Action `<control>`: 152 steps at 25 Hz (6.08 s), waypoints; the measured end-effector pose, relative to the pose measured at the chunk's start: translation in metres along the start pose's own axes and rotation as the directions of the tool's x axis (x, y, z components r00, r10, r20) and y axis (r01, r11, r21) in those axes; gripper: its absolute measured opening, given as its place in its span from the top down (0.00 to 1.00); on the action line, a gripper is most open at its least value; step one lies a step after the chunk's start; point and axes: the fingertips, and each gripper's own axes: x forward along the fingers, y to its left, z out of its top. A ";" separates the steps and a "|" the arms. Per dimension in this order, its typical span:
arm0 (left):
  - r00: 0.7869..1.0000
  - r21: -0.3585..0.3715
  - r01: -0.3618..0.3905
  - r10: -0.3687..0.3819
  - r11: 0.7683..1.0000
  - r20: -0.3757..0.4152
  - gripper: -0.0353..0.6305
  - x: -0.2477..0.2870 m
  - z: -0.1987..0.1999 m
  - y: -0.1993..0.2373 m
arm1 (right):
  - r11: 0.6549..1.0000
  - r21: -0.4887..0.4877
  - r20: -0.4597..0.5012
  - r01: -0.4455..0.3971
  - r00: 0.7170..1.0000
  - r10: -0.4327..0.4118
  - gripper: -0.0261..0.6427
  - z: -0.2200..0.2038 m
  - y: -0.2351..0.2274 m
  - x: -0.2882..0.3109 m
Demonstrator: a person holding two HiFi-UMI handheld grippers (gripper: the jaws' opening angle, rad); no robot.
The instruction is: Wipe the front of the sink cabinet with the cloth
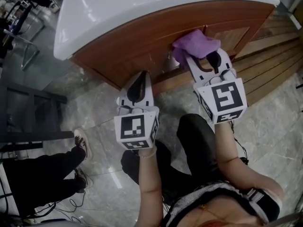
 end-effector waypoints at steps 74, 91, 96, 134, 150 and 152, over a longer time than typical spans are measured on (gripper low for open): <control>0.981 -0.005 -0.180 0.179 0.984 -0.074 0.95 -0.056 -0.021 0.059 | 0.951 -0.115 -0.040 -0.288 0.958 0.285 0.69 -0.028 0.167 0.044; 0.992 0.014 -0.098 0.099 0.995 -0.073 0.95 -0.029 -0.020 0.028 | 0.975 -0.108 -0.077 -0.195 0.979 0.187 0.69 -0.045 0.117 0.034; 0.994 0.016 -0.077 0.078 0.997 -0.075 0.95 -0.024 -0.021 0.021 | 0.984 -0.096 -0.093 -0.148 0.986 0.139 0.69 -0.053 0.095 0.030; 0.995 -0.006 -0.030 0.029 1.000 -0.096 0.95 -0.011 -0.029 0.002 | 0.998 -0.055 -0.116 -0.019 0.993 0.013 0.69 -0.073 0.035 0.015; 0.978 -0.023 -0.157 0.152 0.987 -0.140 0.95 -0.056 -0.044 0.050 | 0.944 -0.060 -0.096 -0.323 0.944 0.317 0.69 -0.072 0.174 0.027; 0.975 -0.026 -0.175 0.170 0.984 -0.143 0.95 -0.062 -0.046 0.056 | 0.939 -0.059 -0.094 -0.338 0.938 0.332 0.69 -0.074 0.185 0.030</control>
